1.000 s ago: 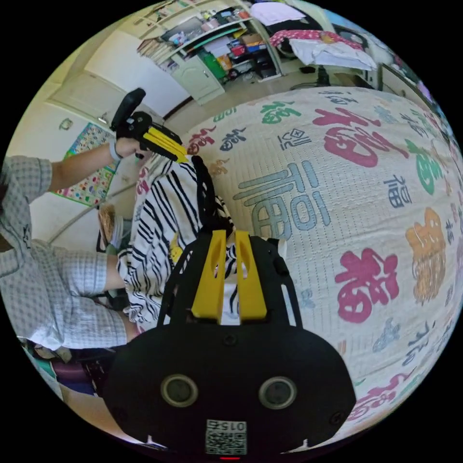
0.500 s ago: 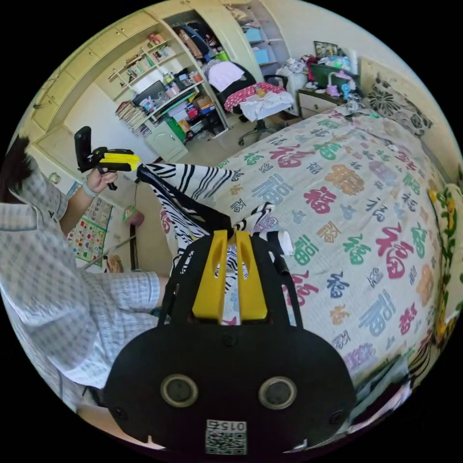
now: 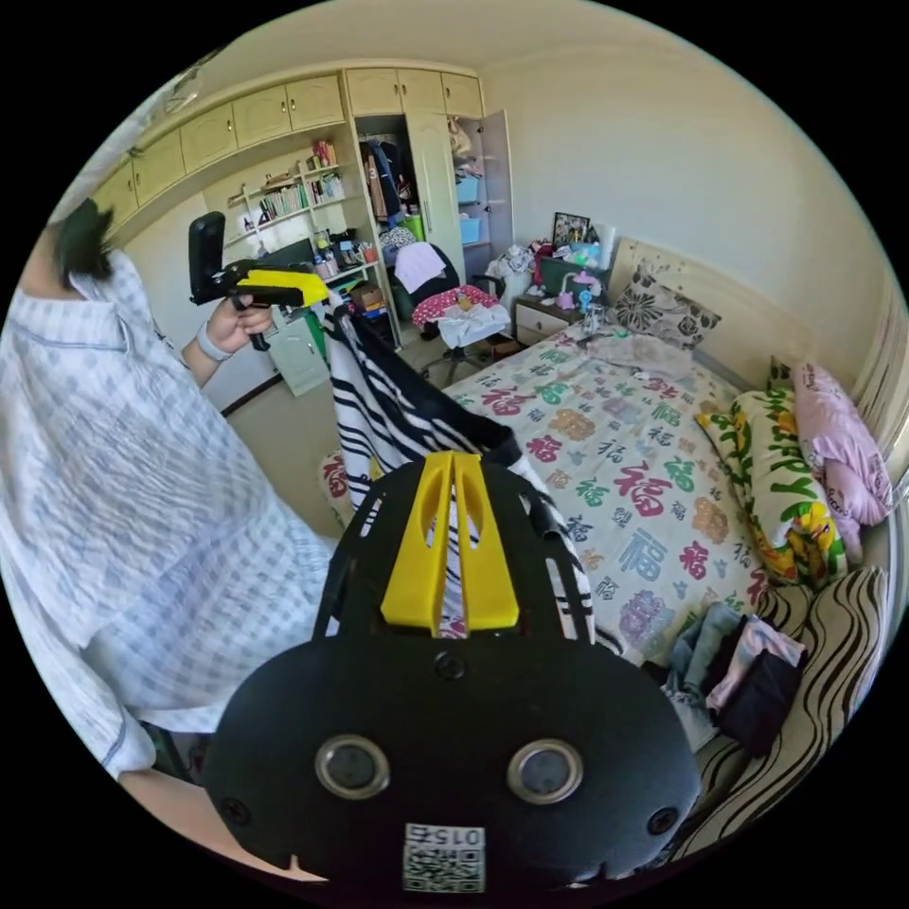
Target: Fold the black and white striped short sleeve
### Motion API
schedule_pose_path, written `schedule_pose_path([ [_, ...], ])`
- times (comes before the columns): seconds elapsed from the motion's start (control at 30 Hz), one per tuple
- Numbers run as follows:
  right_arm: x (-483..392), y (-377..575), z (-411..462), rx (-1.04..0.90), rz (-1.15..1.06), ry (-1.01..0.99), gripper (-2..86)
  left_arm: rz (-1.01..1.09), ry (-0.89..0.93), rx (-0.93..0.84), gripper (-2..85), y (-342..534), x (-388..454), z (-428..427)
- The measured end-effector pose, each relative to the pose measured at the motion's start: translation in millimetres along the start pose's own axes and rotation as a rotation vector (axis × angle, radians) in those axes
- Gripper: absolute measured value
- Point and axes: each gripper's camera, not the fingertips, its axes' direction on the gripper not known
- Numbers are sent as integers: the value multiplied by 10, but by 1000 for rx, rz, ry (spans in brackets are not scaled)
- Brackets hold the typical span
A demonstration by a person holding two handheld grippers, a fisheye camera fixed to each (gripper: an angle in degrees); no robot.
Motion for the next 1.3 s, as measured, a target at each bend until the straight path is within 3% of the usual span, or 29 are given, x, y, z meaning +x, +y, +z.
schedule_pose_path([
  [0.1, 71, 343, 91, -3, 5, 43, 29, 96, -10, -1, -4, -96, 266, 30],
  [0.17, 164, 507, 145, 40, 26, 67, 67, 127, -55, 142, -4, -105, 396, -114],
  [0.3, 322, 715, 493, -18, -75, -139, 109, 44, 18, 271, -4, -139, 225, -310],
  [0.5, 678, 1335, 1325, -181, 103, -264, 108, -162, -43, -79, -1, 415, -50, 673],
  [0.73, 1213, 2113, 2137, -347, 399, -313, 96, -270, 261, -491, 49, 1211, 21, 2861],
  [0.9, 1590, 2768, 2732, -380, 628, -358, 95, 14, 400, -680, 73, 1198, 341, 4453],
  [1.07, 1778, 3178, 3141, -283, 760, -379, 90, 424, 576, -838, 105, 1272, 669, 6298],
  [1.3, 1841, 3770, 3570, -217, 857, -407, 89, 780, 863, -993, 106, 1627, 1207, 7886],
])
